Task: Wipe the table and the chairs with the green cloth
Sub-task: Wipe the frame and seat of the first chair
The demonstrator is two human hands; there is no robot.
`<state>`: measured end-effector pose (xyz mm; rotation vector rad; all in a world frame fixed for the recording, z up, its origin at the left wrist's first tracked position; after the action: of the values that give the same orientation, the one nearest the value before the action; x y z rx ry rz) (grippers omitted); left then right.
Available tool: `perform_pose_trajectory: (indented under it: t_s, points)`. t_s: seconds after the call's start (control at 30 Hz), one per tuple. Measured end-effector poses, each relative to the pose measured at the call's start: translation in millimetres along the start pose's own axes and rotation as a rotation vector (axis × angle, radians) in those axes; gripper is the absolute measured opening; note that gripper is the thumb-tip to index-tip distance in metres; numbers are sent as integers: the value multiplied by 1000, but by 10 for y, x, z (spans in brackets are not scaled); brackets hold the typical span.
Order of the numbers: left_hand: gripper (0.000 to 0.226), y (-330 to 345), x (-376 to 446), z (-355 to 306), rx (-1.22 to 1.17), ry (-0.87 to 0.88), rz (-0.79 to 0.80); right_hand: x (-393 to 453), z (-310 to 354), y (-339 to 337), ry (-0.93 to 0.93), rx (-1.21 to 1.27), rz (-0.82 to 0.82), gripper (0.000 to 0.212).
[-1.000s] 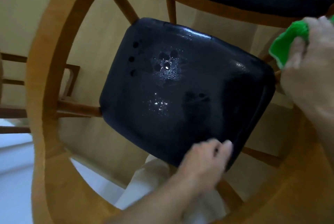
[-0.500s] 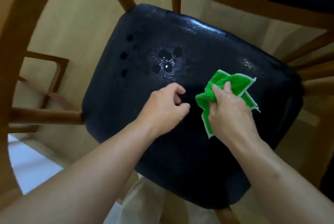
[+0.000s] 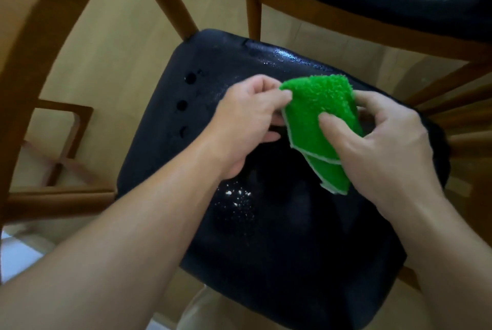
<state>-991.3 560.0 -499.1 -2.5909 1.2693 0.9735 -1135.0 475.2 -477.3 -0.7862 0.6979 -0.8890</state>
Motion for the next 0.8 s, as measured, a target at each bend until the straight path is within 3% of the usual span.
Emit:
perform_pose_trajectory:
  t_s: [0.07,0.2,0.3,0.37,0.43,0.5,0.67,0.8]
  points:
    - [15,-86,35,-171,-35,65,-21,21,59,-106,-81,-114,-70,34]
    - [14,-219,97,-370,99,207,-68,124,86,-66,-109,-145,-52,17]
    - [11,-416,97,-212,198,156,-221,127,46,311,-117,-334,216,41]
    - [14,-604,66,-3,85,35,-326,35,4,585,-125,-426,380,66]
    - [19,-753,27,219,-72,-102,-381,-43,1,778,-143,-423,398,78]
    - [22,-869,6,375,-156,-186,-405,-32,15,885,-158,-412,319,73]
    - [29,-994,5,487,-267,-259,-419,156,117,955,-151,-500,180,27]
    - [34,-1001,27,303,-265,-176,-467,195,217,763,-161,-297,81,20]
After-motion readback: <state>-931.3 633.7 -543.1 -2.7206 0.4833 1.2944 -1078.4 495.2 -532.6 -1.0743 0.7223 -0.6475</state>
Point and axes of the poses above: each hand's wrist, its own x-axis towards the middle knuckle, its own y-axis out of the palm, z = x × y, the point moved 5 cm from there along x, towards the middle knuckle, and after that the axes turned 15 degrees about -x, right-handed, at the moved point
